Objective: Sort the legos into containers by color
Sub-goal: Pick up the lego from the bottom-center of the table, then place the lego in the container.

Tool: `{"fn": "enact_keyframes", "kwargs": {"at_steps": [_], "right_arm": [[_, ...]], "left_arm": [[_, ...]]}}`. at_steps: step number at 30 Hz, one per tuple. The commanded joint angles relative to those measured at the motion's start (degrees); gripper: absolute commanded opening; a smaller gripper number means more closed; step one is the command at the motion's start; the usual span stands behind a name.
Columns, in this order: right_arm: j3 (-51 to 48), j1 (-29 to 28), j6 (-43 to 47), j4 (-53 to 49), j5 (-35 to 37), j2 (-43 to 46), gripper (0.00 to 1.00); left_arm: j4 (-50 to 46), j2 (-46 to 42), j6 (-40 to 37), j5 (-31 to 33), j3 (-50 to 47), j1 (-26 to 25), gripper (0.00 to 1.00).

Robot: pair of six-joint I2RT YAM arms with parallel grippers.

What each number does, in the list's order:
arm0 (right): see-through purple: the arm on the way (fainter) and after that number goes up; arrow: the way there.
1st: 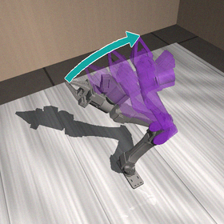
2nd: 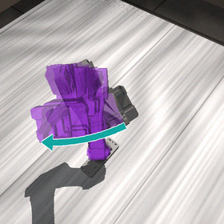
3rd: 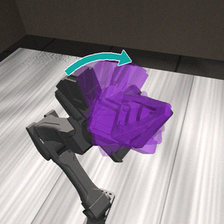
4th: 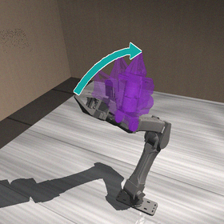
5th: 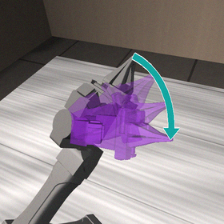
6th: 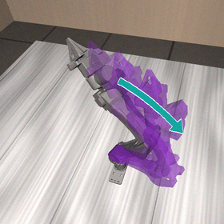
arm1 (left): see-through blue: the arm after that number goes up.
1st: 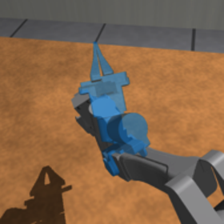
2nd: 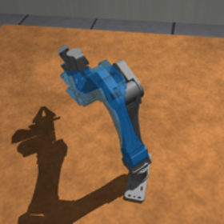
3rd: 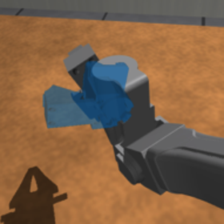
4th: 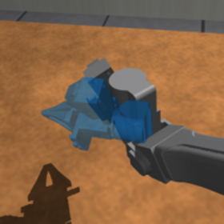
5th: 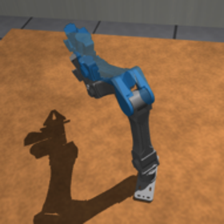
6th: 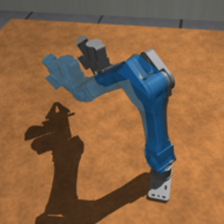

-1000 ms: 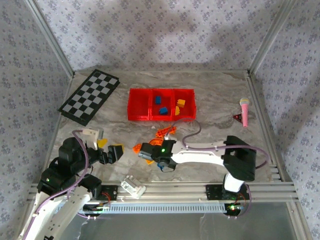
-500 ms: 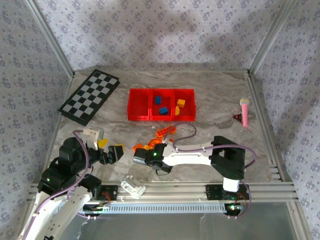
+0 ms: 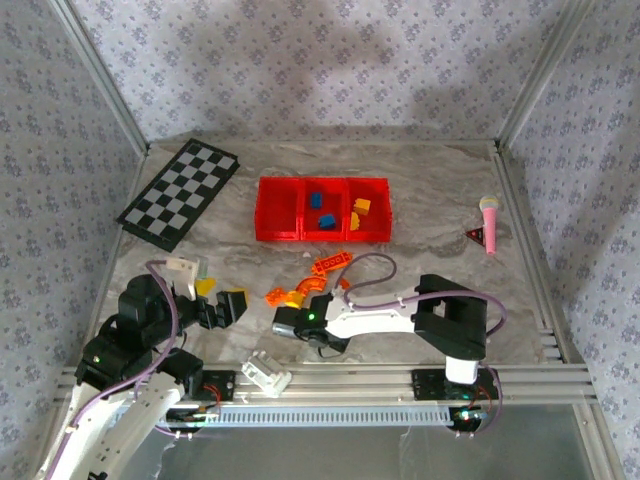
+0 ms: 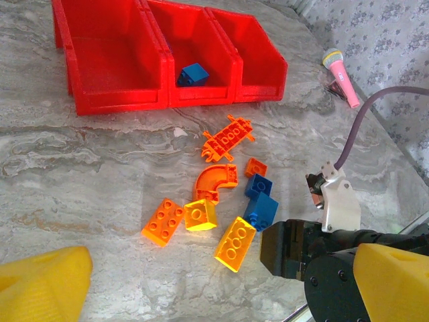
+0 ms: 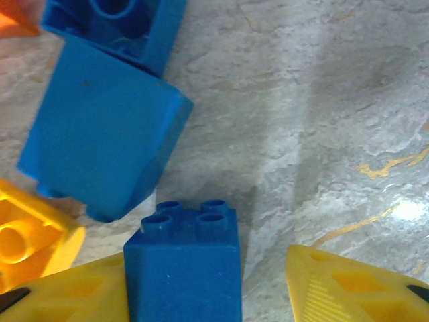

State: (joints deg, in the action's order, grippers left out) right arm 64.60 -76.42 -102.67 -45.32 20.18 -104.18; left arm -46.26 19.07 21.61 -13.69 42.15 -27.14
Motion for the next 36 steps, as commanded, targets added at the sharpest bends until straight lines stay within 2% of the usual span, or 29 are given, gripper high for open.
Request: {"fn": "enact_keyframes", "kwargs": {"at_steps": [1, 7, 15, 18, 21, 25, 28, 36], "right_arm": [[-1.6, 0.4, -1.3, -0.5, 1.2, -0.4, 0.53], [-2.1, 1.7, 3.1, 1.1, 2.3, -0.2, 0.42], [-0.9, 3.8, 11.6, -0.5, 5.2, 4.2, 0.17], [2.5, 5.1, 16.8, -3.6, 7.4, 7.4, 0.15], [7.8, 7.9, 26.1, -3.3, 9.1, 10.8, 0.13], [13.9, 16.1, 40.7, 3.7, 2.2, 11.7, 0.11], [21.0, 21.5, 49.0, 3.8, -1.8, 8.7, 0.11], [45.8, 33.5, 64.3, -6.1, -12.9, -8.5, 0.14]], "left_arm": [[1.8, -0.3, -0.5, -0.9, -0.1, -0.1, 1.0], [1.8, -0.2, -0.5, -0.6, 0.0, -0.1, 1.0], [1.5, -0.3, -0.4, 0.1, 0.0, -0.1, 1.0], [1.4, -0.6, -0.3, 0.6, 0.1, -0.1, 1.0], [1.4, -1.0, -0.2, 1.3, 0.1, -0.1, 1.0], [1.3, -1.4, -0.2, 2.1, 0.1, -0.1, 1.0], [1.2, -1.4, -0.2, 2.4, 0.2, -0.1, 1.0], [1.1, -1.8, 0.0, 3.2, 0.2, -0.1, 1.0]]}}
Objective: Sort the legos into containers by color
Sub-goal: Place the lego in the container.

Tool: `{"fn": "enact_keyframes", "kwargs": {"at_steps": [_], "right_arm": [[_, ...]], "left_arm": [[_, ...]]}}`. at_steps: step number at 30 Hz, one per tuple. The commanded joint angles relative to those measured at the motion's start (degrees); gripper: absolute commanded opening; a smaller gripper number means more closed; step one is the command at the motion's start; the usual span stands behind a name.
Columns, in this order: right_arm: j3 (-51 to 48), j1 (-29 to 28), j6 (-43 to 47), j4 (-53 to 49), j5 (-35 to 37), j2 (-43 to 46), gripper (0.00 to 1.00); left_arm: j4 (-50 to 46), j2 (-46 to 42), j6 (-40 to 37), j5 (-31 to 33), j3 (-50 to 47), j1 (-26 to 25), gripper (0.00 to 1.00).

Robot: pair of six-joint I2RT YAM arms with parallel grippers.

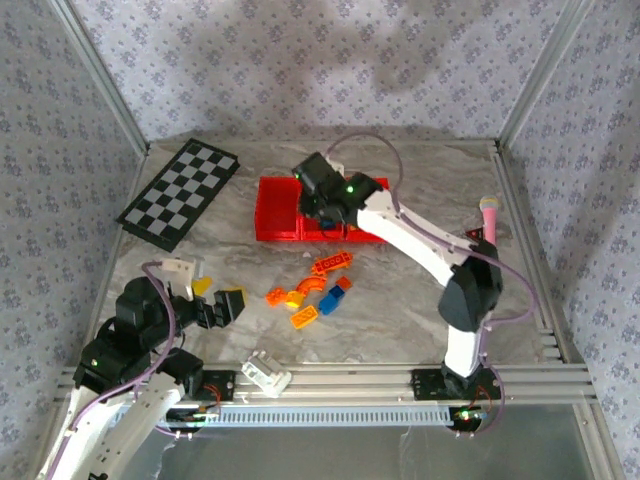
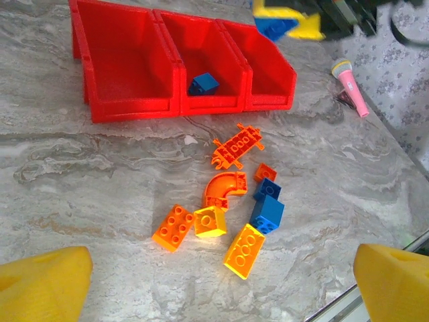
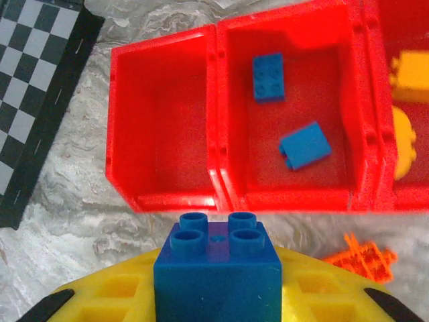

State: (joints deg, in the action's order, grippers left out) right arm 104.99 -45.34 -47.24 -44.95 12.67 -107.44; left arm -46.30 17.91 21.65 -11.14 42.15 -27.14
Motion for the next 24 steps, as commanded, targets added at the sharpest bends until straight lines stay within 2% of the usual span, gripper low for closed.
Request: {"fn": "enact_keyframes", "kwargs": {"at_steps": [1, 8, 19, 22, 24], "right_arm": [[7.5, 3.7, 10.0, -7.2, -6.5, -7.2, 0.14], [15.5, 10.6, 13.0, -7.1, -14.1, -17.3, 0.15], [23.1, 12.5, 15.9, -12.3, -12.6, -26.3, 0.22], [23.2, 12.5, 16.4, -11.5, -12.3, -26.5, 0.28], [23.5, 12.6, 17.1, -11.2, -12.2, -26.5, 0.37]], "left_arm": [[1.0, -0.6, 0.0, 0.8, 0.2, -0.1, 1.0], [0.9, -0.5, 0.2, 1.5, 0.2, -0.1, 1.0], [0.7, 0.9, 0.2, 2.0, 0.3, -0.1, 1.0], [0.7, 1.0, 0.2, 2.0, 0.3, -0.1, 1.0], [0.7, 0.9, 0.2, 2.0, 0.3, -0.1, 1.0]]}}
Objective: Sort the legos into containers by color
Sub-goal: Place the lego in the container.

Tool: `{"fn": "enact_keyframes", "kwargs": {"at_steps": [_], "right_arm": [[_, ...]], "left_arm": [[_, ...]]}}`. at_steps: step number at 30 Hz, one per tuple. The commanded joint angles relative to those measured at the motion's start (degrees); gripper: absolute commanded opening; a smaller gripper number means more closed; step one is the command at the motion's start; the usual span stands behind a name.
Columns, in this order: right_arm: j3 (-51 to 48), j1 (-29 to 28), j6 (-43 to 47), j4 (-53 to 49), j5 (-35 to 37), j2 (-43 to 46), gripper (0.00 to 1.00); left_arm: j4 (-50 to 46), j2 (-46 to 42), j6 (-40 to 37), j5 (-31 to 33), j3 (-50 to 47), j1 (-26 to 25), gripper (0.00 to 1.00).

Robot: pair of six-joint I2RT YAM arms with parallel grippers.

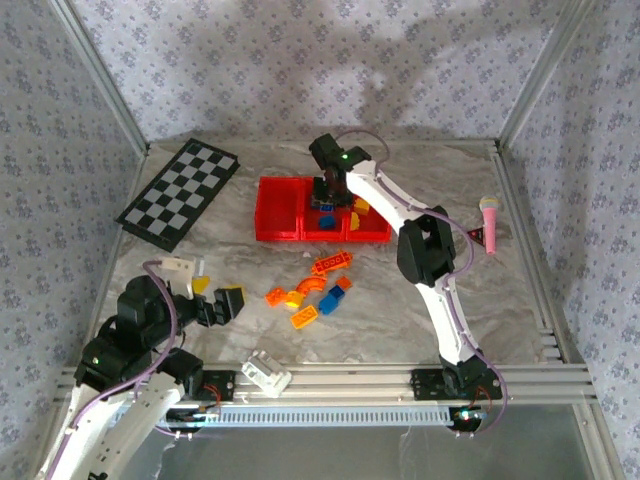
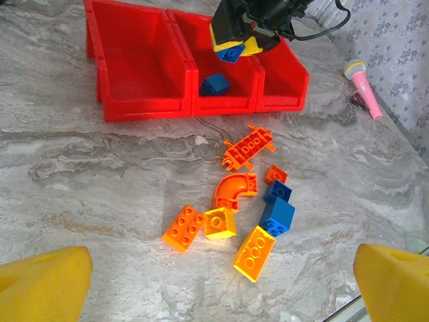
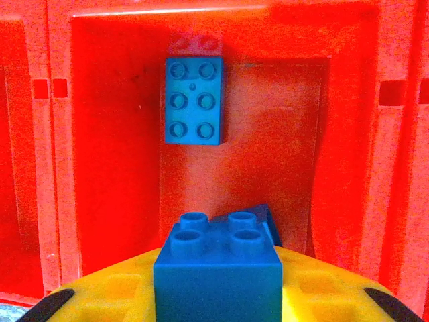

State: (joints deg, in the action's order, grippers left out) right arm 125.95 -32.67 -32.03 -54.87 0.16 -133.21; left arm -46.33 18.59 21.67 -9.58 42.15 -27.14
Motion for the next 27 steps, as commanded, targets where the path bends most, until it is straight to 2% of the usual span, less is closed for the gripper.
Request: {"fn": "enact_keyframes", "kwargs": {"at_steps": [1, 8, 15, 21, 27], "right_arm": [[2.9, -0.1, 2.3, -1.3, 0.2, -0.7, 0.39], [4.9, 0.0, 3.6, -2.9, 0.8, 0.4, 0.58], [3.0, -0.4, 3.9, -3.2, 1.1, 4.7, 0.64], [-12.4, -1.9, 1.9, 3.0, 1.8, 17.4, 0.66], [-33.8, -2.9, -0.5, 10.9, 2.7, 36.5, 0.72]], "left_arm": [[0.8, 0.3, 0.1, 0.5, 0.3, -0.1, 1.0], [0.4, -0.1, 0.3, 1.4, 0.5, -0.1, 1.0], [0.3, -0.1, 0.4, 1.5, 0.4, -0.2, 1.0], [0.2, 1.3, 0.4, 2.0, 0.6, -0.2, 1.0], [0.0, 4.3, 0.4, 3.1, 0.7, -0.1, 1.0]]}}
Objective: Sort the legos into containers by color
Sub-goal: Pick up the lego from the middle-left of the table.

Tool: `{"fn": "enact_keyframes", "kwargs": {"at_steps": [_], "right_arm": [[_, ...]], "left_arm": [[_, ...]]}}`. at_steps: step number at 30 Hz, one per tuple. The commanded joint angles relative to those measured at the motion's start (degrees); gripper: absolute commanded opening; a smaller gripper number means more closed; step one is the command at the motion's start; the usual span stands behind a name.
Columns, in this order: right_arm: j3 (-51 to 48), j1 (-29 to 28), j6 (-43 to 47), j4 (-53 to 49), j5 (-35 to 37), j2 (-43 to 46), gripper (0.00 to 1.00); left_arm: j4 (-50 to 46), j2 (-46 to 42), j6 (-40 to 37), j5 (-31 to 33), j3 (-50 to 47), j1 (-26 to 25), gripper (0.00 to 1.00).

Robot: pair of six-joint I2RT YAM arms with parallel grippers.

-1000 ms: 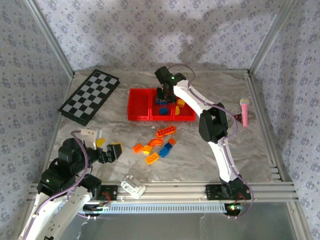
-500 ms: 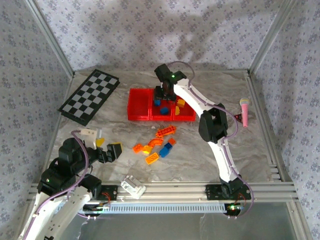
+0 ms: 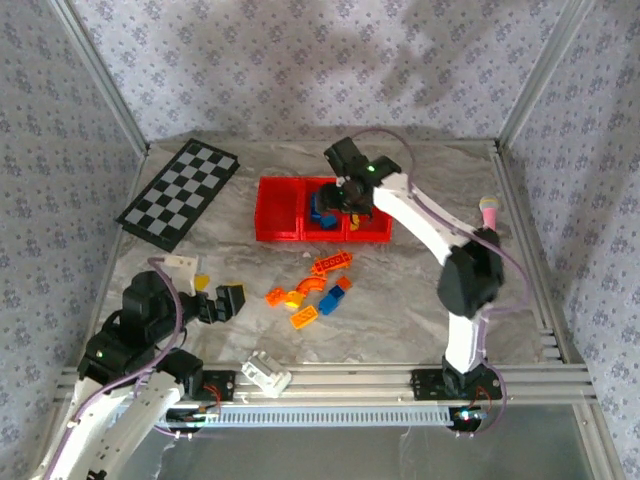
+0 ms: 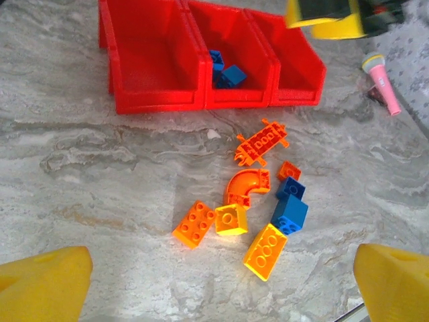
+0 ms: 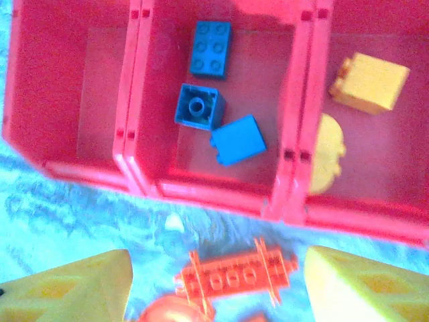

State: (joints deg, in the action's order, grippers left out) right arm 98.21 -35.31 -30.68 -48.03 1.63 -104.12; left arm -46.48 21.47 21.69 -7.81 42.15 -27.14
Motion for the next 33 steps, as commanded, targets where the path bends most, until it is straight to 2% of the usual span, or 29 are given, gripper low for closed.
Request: {"fn": "enact_keyframes", "kwargs": {"at_steps": [1, 7, 8, 9, 13, 16, 19, 22, 33], "right_arm": [[-9.8, -0.4, -2.4, 5.2, 1.4, 10.7, 0.74], [-27.6, -1.0, -4.6, 7.0, 2.4, 29.3, 0.88], [-30.4, -1.0, -4.9, 6.7, 2.3, 32.4, 0.91], [-33.0, -0.9, -4.9, 5.9, 2.4, 35.1, 0.98], [-40.0, 0.5, -4.9, 2.1, 0.5, 45.3, 1.0], [-43.5, 2.5, -3.8, -0.5, -1.4, 50.2, 1.0], [-46.4, 4.2, -2.9, -1.2, -4.5, 52.3, 1.0], [-48.5, 4.7, -1.9, 0.0, -6.5, 52.4, 1.0], [-49.7, 5.5, -1.1, 5.5, -7.7, 47.1, 1.0]], "left_arm": [[-0.1, 2.2, 0.5, 1.7, 0.9, -0.1, 1.0], [-2.7, 7.5, 3.3, 2.9, 3.0, -0.4, 1.0], [-3.3, 8.7, 4.1, 2.9, 3.4, -0.5, 1.0], [-3.7, 9.9, 4.7, 3.0, 3.8, -0.7, 1.0], [-5.2, 16.7, 9.4, 3.5, 5.4, -1.9, 1.0], [-4.2, 21.3, 14.1, 5.8, 6.1, -5.0, 1.0], [-3.6, 26.1, 16.4, 11.1, 7.6, -10.3, 1.0], [-3.1, 31.8, 15.9, 12.4, 9.1, -13.4, 1.0], [-1.3, 48.7, 7.5, 10.4, 12.2, -14.6, 0.99]]}}
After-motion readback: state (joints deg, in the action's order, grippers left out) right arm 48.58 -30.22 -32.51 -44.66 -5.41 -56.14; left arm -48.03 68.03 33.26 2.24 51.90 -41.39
